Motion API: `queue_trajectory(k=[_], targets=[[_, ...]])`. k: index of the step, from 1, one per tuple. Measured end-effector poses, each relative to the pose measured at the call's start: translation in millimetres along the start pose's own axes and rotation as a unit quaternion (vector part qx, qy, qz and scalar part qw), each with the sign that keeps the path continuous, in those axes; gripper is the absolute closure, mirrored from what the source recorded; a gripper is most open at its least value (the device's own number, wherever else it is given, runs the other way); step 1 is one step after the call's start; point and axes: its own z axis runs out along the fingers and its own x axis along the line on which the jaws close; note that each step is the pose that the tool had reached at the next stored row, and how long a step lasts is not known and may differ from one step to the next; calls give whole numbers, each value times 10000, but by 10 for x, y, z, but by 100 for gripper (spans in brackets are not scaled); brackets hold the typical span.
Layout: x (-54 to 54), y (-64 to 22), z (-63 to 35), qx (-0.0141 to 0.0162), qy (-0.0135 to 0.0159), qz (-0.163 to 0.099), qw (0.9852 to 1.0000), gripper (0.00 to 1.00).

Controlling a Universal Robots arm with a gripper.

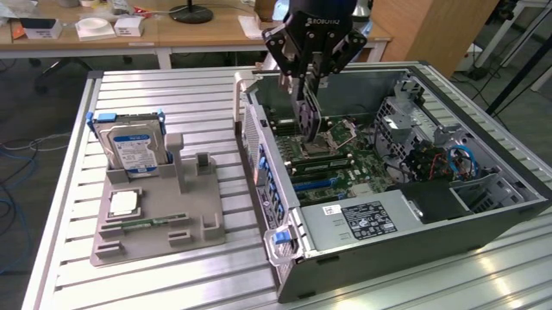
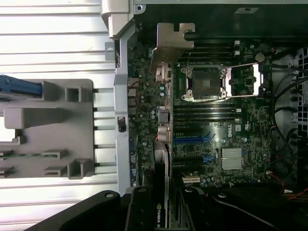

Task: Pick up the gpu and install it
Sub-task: 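Pick up the gpu and move the gpu toward the slot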

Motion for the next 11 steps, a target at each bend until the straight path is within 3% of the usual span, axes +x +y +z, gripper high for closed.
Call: queue_trajectory(k=[11], targets=[[-216,13,7,-1,1,-24,10000,74]])
